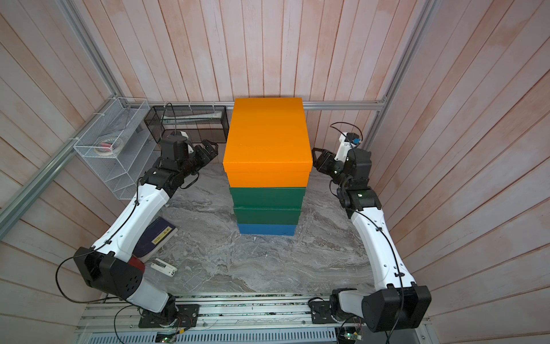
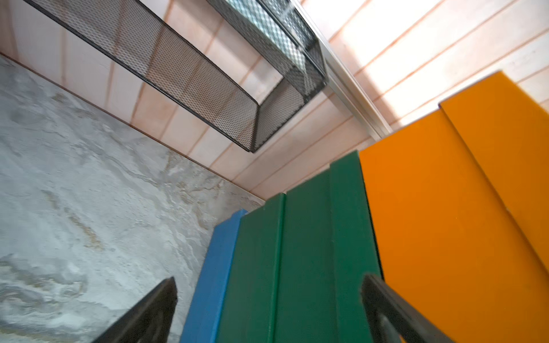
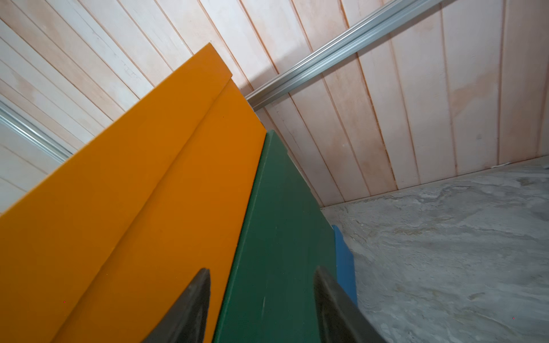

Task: Stack the shoeboxes
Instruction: Adjust the shoebox, then adjust the shoeboxes in the shoebox.

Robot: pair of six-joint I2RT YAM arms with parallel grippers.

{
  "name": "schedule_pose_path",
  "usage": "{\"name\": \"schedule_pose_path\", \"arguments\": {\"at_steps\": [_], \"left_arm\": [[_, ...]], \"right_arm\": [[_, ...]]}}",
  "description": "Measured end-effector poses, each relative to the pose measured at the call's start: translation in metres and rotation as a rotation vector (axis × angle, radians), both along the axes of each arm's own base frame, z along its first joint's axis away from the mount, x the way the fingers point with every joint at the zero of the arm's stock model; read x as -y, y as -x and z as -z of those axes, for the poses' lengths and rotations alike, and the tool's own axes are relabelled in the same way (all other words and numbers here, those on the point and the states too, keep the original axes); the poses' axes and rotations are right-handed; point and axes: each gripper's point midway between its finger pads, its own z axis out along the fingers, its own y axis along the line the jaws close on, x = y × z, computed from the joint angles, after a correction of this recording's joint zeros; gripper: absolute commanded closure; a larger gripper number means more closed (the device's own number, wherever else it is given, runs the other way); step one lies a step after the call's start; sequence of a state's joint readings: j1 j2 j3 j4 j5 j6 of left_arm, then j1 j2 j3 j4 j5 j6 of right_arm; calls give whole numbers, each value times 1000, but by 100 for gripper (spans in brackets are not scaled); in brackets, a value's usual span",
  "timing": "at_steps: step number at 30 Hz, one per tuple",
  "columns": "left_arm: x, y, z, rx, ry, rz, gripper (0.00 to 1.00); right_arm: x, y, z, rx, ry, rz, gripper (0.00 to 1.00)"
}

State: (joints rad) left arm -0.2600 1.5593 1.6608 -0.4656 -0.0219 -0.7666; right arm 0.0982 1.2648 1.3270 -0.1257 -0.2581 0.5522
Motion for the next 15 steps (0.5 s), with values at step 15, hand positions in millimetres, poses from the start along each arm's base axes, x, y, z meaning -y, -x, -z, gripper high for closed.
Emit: {"name": "schedule_pose_path", "arguments": {"at_steps": [15], "left_arm": [[-83,98,0,91,-206,-186,0]], "right_arm": [[53,31,108,-223,184,209,41]]}}
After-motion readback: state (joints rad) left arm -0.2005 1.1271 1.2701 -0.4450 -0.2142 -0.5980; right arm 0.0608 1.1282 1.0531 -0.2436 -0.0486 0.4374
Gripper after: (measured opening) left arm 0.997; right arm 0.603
